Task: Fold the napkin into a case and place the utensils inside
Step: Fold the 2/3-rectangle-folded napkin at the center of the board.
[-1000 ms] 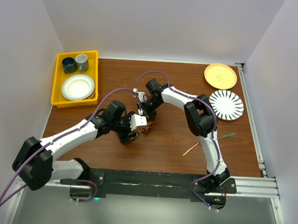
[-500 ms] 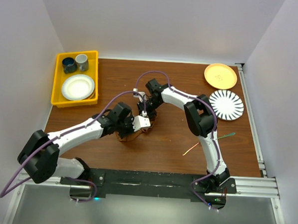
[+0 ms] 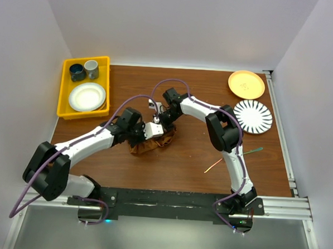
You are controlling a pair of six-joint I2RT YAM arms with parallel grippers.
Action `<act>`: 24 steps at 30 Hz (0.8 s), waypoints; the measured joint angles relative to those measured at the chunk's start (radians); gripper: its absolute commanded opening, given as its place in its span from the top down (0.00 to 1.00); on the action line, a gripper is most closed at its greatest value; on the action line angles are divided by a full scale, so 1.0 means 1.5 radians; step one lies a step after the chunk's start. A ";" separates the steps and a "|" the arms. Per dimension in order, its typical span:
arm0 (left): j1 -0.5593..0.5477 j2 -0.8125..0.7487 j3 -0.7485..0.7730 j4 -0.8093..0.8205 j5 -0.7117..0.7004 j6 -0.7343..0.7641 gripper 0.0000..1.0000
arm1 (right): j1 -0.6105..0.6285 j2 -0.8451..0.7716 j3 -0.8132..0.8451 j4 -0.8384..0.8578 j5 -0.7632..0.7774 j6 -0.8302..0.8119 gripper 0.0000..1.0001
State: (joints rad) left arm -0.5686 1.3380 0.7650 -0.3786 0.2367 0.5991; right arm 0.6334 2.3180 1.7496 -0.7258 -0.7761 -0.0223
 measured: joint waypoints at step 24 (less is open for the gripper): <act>0.061 0.076 -0.055 0.065 0.127 0.172 1.00 | -0.100 -0.074 0.014 -0.154 0.010 -0.125 0.35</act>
State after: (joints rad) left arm -0.4774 1.4517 0.6819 -0.2810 0.4267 0.8577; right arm 0.4831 2.2066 1.7706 -0.9573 -0.7609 -0.2104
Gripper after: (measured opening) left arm 0.018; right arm 0.604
